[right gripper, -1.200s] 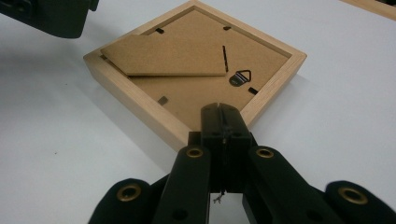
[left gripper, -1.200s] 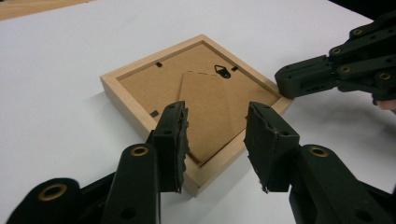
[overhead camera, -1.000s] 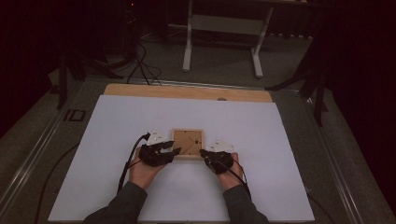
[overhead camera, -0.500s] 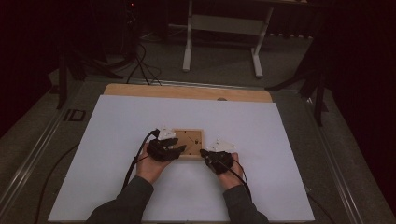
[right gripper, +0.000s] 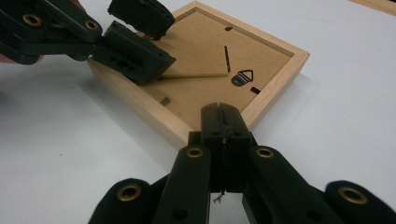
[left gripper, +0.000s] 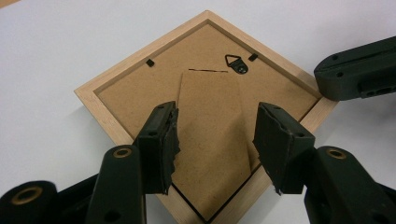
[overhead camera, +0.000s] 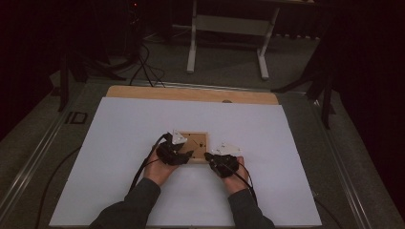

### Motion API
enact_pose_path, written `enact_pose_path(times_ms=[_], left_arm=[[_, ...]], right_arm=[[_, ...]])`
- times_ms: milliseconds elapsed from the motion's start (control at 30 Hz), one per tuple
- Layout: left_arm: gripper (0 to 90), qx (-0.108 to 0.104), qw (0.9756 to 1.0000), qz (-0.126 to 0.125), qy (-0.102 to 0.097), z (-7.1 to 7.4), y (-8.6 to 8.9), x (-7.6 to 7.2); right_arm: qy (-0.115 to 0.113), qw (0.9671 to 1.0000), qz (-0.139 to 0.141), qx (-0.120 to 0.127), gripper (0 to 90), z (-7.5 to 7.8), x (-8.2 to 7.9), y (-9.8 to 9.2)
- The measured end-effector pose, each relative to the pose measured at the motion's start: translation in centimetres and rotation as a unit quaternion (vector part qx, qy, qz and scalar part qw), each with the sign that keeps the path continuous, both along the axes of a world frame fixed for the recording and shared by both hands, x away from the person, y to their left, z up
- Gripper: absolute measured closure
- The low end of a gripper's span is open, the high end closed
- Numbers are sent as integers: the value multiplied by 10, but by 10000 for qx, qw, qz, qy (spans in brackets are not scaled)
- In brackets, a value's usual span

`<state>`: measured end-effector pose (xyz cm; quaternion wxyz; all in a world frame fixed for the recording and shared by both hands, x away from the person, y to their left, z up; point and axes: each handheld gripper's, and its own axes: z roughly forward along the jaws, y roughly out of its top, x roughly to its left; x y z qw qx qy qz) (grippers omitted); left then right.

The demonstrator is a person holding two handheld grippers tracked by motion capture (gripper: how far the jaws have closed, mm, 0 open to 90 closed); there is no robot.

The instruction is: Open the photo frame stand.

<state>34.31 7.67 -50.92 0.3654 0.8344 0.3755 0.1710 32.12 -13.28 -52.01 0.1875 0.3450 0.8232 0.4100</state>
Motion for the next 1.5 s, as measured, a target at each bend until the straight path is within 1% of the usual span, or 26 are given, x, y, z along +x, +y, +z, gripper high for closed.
enact_pose_path(times_ms=[33, 67, 100, 133, 167, 267, 300, 400, 533, 600, 633, 700, 733, 767, 867, 1033, 1067, 1100, 1133, 1200, 1267, 1333, 1400, 1467, 1500], left_arm=[[488, -12, 10000, 10, 54, 0, 1, 1], [487, -12, 10000, 10, 54, 0, 1, 1], [482, 14, 9999, 71, 93, 0, 2, 2], [481, 56, 9998, 93, 150, -1, 3, 3], [468, 49, 9997, 83, 219, -2, 4, 4], [462, 48, 9998, 61, 206, -3, 4, 3], [464, 104, 9997, 48, 213, -3, 4, 2], [504, 118, 9996, 31, 239, -1, 4, 2], [511, 156, 9995, 55, 256, 0, 3, 1], [511, 112, 9997, 63, 189, 4, 3, 0], [511, 112, 9997, 63, 189, 4, 3, 0], [510, 37, 9998, 83, 168, 7, 3, 0], [510, -40, 9998, 106, 178, 9, 3, 1], [511, -40, 9998, 106, 178, 9, 3, 1], [512, -229, 9993, 160, 261, 9, 6, 3], [511, -249, 9992, 142, 276, 9, 6, 3], [510, -321, 9990, 151, 281, 11, 8, 3], [509, -321, 9990, 151, 281, 11, 8, 3], [507, -417, 9987, 135, 262, 13, 10, 1], [508, -502, 9984, 103, 218, 16, 12, -3], [507, -508, 9985, 85, 191, 17, 13, -5], [510, -516, 9985, 73, 136, 21, 17, -11], [525, -454, 9989, 94, 99, 22, 21, -14], [547, -476, 9988, 109, 97, 21, 22, -16], [556, -454, 9989, 93, 119, 21, 27, -19]], right_arm=[[-3, 10000, 2, 0, 896, 0, 0, 0], [-4, 10000, 3, -2, 896, 0, 0, 0], [-9, 10000, 6, -4, 896, 0, 0, 0], [-16, 10000, 3, -5, 896, 0, 0, 0], [-12, 10000, 2, -3, 896, 0, 0, 0], [-6, 10000, 7, 7, 896, 0, 0, 0], [-8, 10000, 3, 12, 896, 0, 0, 0], [-13, 10000, -5, 16, 896, 0, 0, 0], [-13, 10000, -1, 13, 896, 0, 0, 0], [-6, 10000, 5, 17, 896, 0, 0, 0], [-6, 10000, 5, 17, 896, 0, 0, 0], [-7, 10000, 14, 16, 896, 0, 0, 0], [-13, 10000, 10, 13, 896, -1, 0, 0], [-19, 10000, 5, 9, 896, -1, 0, 0], [-25, 10000, -1, 5, 896, -1, 0, 0], [-18, 10000, 8, 13, 896, -1, 0, 0], [-16, 10000, 4, 15, 896, -1, 0, 0], [-18, 10000, 3, 14, 896, -1, 0, 0], [-14, 10000, 0, 15, 896, -1, 0, 0], [-24, 10000, 3, 13, 896, -1, 0, 0], [-27, 10000, 5, 13, 896, -1, 0, 0], [-22, 10000, 3, 18, 896, -1, 0, 0], [-25, 10000, 4, 12, 896, -1, 0, 0], [-21, 10000, 1, 22, 896, -1, 0, 0], [-23, 10000, 0, 24, 896, -1, 0, 0]])
